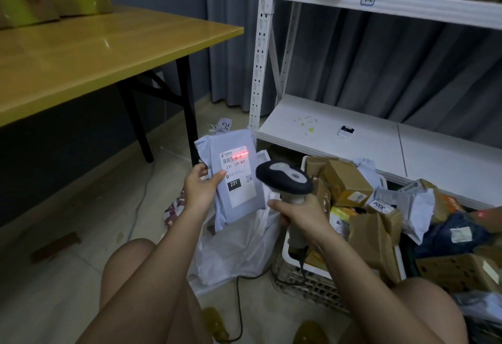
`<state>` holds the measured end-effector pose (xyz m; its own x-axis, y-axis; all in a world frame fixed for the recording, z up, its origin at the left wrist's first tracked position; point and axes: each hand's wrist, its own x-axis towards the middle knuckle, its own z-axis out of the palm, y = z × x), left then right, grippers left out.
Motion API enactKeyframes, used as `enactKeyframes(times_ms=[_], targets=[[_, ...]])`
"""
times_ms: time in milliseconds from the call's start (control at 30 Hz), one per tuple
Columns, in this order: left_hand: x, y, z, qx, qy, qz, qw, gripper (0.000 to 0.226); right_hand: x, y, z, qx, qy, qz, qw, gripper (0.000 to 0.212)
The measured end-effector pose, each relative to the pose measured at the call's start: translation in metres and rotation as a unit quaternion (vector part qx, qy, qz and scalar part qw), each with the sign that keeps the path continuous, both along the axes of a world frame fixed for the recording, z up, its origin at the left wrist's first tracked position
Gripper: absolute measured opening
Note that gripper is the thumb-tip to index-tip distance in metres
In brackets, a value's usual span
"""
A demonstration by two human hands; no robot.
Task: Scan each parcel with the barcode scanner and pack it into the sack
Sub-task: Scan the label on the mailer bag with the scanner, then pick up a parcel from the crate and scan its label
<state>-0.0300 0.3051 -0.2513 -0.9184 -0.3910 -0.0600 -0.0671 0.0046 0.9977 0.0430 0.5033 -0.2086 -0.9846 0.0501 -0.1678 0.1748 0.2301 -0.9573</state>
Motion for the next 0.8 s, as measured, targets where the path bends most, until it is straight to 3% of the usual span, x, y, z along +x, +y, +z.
enactKeyframes(times_ms=[300,667,800], targets=[[-0.001,-0.046,-0.051,-0.047,-0.075,0.116,0.989,0.03,-0.052,-0.017,-0.042,-0.078,-0.081,-0.144,0.983,0.025],[-0.047,-0.05,-0.087,-0.122,-0.104,0.064,0.985,0.037,-0.149,-0.039,-0.126,0.127,-0.105,-0.162,0.973,0.084],[-0.063,-0.041,-0.098,-0.116,-0.116,0.016,0.986,0.045,-0.164,-0.045,-0.146,0.14,-0.108,-0.176,0.968,0.07]])
